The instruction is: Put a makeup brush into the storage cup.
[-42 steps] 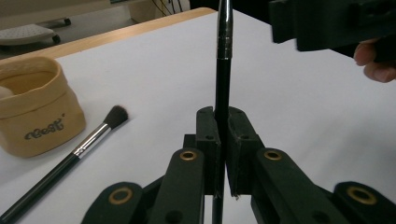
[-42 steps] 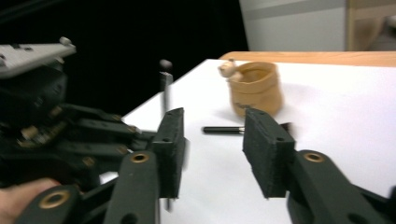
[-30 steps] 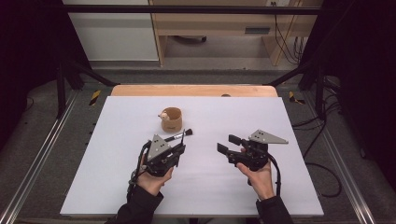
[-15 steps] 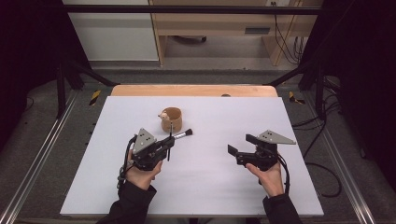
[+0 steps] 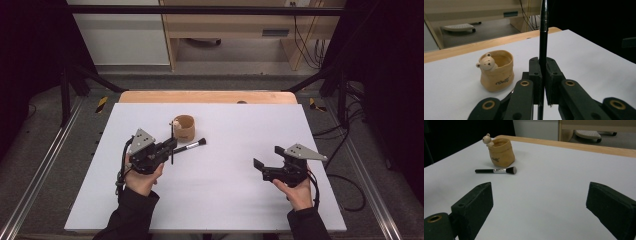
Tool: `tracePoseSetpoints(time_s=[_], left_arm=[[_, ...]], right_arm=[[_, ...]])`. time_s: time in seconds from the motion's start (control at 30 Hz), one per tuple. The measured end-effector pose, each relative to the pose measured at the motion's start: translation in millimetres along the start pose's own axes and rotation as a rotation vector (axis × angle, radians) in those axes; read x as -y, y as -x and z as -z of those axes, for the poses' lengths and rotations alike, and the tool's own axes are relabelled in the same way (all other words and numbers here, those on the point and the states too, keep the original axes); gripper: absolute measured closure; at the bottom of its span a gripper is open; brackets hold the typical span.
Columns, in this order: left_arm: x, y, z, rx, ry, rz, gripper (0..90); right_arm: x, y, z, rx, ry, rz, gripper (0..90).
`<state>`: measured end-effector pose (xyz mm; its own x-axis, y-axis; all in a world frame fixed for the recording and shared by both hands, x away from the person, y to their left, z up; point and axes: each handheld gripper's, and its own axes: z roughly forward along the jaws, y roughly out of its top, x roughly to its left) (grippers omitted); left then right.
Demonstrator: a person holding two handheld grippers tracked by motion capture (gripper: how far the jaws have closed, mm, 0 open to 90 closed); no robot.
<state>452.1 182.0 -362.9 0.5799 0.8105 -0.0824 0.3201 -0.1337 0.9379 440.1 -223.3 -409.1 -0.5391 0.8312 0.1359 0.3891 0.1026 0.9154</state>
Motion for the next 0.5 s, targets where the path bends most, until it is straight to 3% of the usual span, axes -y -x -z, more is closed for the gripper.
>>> tracePoseSetpoints(time_s=[0.2, 0.5], left_arm=[[-11.0, -9.8, -1.2, -0.009, 0.006, 0.006, 84.4], [-27.7, -19.1, -8.4, -0.003, 0.011, 0.015, 84.4]], right_arm=[[9.7, 8.2, 9.8, 0.042, -0.029, 0.014, 5.6], [16.0, 15.4, 20.8, 0.078, -0.029, 0.007, 4.6]])
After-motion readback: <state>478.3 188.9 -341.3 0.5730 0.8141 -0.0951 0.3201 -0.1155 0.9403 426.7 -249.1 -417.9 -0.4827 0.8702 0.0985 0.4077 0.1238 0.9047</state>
